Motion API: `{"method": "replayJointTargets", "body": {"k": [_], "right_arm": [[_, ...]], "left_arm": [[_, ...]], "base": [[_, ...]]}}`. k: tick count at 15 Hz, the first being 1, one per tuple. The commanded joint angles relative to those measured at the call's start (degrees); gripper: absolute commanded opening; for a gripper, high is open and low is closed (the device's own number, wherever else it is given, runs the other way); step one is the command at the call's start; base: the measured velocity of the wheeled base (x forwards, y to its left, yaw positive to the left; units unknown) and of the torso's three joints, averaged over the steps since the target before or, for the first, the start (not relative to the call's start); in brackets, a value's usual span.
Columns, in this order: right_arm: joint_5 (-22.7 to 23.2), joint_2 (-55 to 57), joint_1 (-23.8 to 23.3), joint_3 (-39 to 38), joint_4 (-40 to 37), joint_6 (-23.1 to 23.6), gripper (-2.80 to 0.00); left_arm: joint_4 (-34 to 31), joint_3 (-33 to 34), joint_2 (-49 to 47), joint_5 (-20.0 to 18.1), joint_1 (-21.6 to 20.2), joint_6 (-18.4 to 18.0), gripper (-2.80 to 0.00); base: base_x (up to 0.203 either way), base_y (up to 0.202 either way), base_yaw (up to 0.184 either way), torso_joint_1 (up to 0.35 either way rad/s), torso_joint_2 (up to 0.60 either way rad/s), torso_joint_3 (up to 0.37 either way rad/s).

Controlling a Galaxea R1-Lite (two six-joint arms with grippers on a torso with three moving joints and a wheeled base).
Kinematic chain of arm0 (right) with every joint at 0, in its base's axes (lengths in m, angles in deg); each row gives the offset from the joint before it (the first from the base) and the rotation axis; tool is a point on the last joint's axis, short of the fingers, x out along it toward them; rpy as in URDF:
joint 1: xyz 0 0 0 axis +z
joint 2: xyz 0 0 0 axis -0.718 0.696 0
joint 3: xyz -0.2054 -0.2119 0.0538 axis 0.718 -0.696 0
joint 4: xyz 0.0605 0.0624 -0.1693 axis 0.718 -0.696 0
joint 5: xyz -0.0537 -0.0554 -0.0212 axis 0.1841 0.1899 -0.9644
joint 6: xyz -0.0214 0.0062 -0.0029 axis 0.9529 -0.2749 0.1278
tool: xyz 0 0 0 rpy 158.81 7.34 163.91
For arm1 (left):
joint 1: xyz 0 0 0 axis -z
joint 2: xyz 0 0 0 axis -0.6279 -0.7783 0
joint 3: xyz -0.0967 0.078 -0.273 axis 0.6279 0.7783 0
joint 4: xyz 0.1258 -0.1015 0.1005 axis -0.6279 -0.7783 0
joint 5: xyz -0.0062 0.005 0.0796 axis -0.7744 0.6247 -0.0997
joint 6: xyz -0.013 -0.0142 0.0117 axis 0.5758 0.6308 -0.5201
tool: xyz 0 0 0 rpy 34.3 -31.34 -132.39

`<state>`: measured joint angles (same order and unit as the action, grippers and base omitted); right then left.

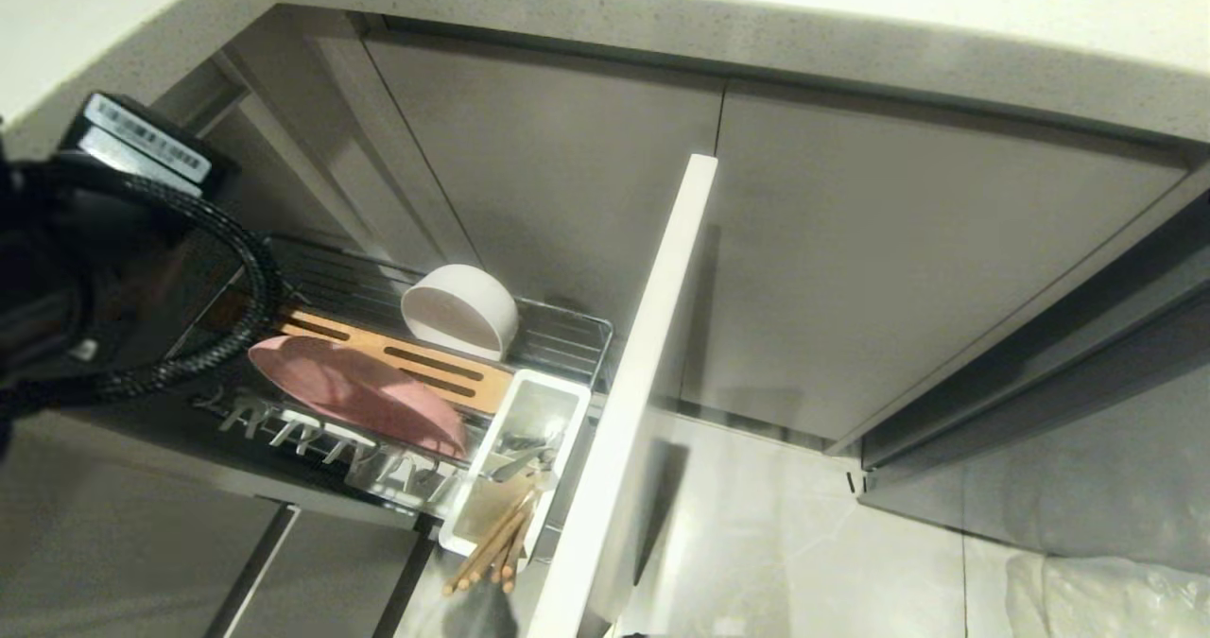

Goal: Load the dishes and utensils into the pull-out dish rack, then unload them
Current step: Take the plate out of the cupboard

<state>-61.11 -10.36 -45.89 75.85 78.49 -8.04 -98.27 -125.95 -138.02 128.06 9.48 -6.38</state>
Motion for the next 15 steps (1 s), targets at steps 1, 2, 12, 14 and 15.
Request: {"method": "replayJointTargets", "body": {"k": [1, 2, 12, 14, 15], "right_arm": [[0.0, 0.03, 0.0, 0.0, 0.0, -0.01, -2.8], [0.0, 0.03, 0.0, 0.0, 0.0, -0.01, -2.8], [0.0, 0.03, 0.0, 0.0, 0.0, -0.01, -2.8], [-0.09, 0.03, 0.0, 0.0, 0.0, -0.01, -2.8], [0.0, 0.03, 0.0, 0.0, 0.0, -0.01, -2.8]], "left_arm": [[-7.9, -6.62, 0.62, 0.39, -0.05, -0.19, -2.8], [-13.03, -9.97, 0.4, 0.39, -0.16, -1.35, -2.8], [-18.69, -23.95, 14.12, -25.43, -25.06, -32.29, -2.8], [-20.27, -24.02, 20.61, -42.07, -36.82, -35.53, -2.8], [-22.77, -24.04, 24.95, -49.07, -41.23, -36.46, -2.8]], "base": [[0.0, 0.0, 0.0, 0.0, 0.0, 0.0], [0.0, 0.0, 0.0, 0.0, 0.0, 0.0], [0.0, 0.0, 0.0, 0.0, 0.0, 0.0], [0.0, 0.0, 0.0, 0.0, 0.0, 0.0], [0.0, 0.0, 0.0, 0.0, 0.0, 0.0]]}}
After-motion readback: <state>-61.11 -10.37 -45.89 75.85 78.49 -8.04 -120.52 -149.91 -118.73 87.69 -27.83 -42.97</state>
